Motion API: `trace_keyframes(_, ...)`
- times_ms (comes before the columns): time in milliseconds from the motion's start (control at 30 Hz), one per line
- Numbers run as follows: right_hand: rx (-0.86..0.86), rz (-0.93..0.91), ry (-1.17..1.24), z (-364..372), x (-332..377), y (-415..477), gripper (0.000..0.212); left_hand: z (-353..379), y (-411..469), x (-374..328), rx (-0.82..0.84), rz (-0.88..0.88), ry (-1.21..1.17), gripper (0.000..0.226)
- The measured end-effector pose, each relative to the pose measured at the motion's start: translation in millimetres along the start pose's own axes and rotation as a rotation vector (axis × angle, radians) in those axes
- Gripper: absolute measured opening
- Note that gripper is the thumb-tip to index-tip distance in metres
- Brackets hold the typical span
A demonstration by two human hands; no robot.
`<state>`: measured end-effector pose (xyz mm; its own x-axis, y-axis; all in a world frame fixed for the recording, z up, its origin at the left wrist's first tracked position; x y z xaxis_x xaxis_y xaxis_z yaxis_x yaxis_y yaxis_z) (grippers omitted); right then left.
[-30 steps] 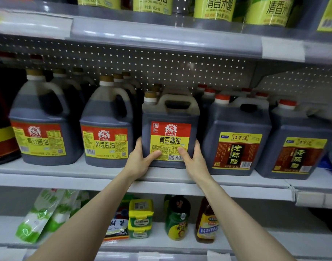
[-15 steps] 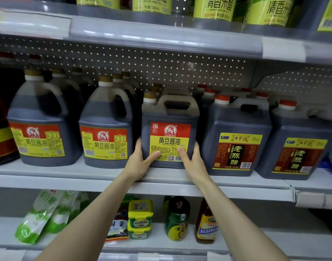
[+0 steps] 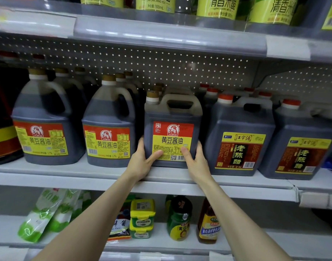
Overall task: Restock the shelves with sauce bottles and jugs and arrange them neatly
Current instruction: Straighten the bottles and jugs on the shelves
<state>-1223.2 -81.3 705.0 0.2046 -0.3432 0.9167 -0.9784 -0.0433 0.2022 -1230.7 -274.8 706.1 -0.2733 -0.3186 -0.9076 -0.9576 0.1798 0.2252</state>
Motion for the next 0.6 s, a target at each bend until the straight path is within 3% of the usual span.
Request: trace_keyframes(600,0.003,0.026,0.0,2.5,-4.6,0.8,0.069,-0.9,-0.9,2.4,0.003,-0.029,0.031,0.072)
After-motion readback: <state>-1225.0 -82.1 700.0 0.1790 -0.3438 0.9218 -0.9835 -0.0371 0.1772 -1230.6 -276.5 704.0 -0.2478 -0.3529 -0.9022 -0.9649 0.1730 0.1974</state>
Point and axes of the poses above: each hand's wrist, its own y-axis towards the middle knuckle, its own z-axis out of the palm, x = y × z, the point moved 9 cm from there along y, towards the middle knuckle, and after that the axes turned 11 degrees about x, right-handed, at the moved point
